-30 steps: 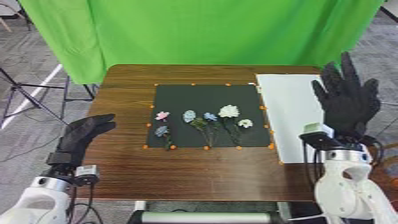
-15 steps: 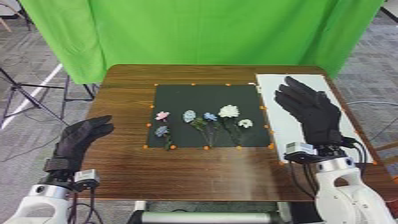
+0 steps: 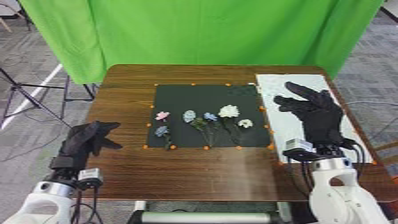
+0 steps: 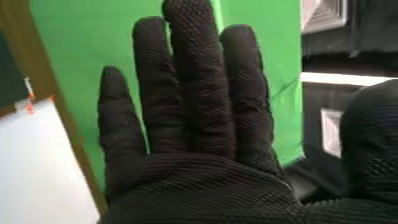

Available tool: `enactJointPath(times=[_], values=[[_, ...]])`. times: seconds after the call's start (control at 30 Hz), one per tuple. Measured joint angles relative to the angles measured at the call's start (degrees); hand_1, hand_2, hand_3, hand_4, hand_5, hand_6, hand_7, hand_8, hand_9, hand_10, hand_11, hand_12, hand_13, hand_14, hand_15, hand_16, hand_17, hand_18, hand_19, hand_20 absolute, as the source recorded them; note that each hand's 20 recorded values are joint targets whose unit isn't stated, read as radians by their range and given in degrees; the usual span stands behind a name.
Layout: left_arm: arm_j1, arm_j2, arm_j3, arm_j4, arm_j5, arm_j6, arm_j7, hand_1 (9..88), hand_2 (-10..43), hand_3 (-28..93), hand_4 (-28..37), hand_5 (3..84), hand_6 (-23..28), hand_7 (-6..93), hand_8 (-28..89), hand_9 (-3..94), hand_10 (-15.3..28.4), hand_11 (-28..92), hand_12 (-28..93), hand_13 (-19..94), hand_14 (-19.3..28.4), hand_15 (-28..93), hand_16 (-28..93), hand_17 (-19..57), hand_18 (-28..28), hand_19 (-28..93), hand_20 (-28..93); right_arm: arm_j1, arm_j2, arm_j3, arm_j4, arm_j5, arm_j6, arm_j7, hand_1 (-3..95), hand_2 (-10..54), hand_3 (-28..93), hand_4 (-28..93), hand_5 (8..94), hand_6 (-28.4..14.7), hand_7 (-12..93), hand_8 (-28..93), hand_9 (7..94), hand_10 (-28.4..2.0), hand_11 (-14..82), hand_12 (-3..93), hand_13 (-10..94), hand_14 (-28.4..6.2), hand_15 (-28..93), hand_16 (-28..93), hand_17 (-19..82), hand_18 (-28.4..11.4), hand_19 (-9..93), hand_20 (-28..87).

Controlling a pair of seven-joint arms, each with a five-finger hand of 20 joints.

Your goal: Arrange flowers

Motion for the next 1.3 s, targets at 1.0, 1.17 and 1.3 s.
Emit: enactJointPath(times=[1.0, 1.17, 1.3], values=[[-3.3, 4.72, 7.20, -1.46, -0.31, 35.85, 12.56, 34.2, 4.0, 60, -16.6, 70.1, -5.2, 72.2, 59, 80.1, 14.0, 81, 62, 79, 17.9, 93, 37, 54.2, 28.4, 93, 79, -4.1, -0.2, 5.9, -0.3, 6.5, 9.1, -1.6, 26.3, 0.0, 81, -9, 84.0, 10.7, 84, 79, 92.4, -8.1, 72.0, 90.3, 86, -18.5, 93, 92, 50, -24.4, 93, 74], [-3.0, 4.72, 1.08, -1.45, 1.06, 27.75, 9.37, 34.1, 4.2, 60, -16.2, 70.8, -5.3, 71.6, 66, 80.3, 14.2, 82, 62, 80, 18.1, 93, 37, 55.3, 28.4, 93, 80, -4.1, 0.3, 5.6, 0.4, 3.8, -3.2, -0.3, 25.1, 1.5, 81, -9, 84.4, 10.8, 83, 79, 93.7, -7.5, 73.2, 88.5, 88, -17.3, 93, 91, 56, -24.1, 93, 78], [-3.4, 4.99, 0.65, -0.93, 1.31, 14.06, 9.07, 32.8, -1.6, 61, -13.8, 70.0, -5.6, 71.4, 69, 82.4, 14.3, 80, 69, 79, 19.2, 93, 42, 55.1, 28.4, 93, 81, -3.9, 0.9, 5.1, 0.5, 1.3, -3.0, 0.6, 24.5, 2.2, 80, -10, 84.0, 11.0, 83, 80, 93.7, -7.1, 74.1, 86.8, 89, -15.7, 93, 91, 61, -24.3, 93, 83]])
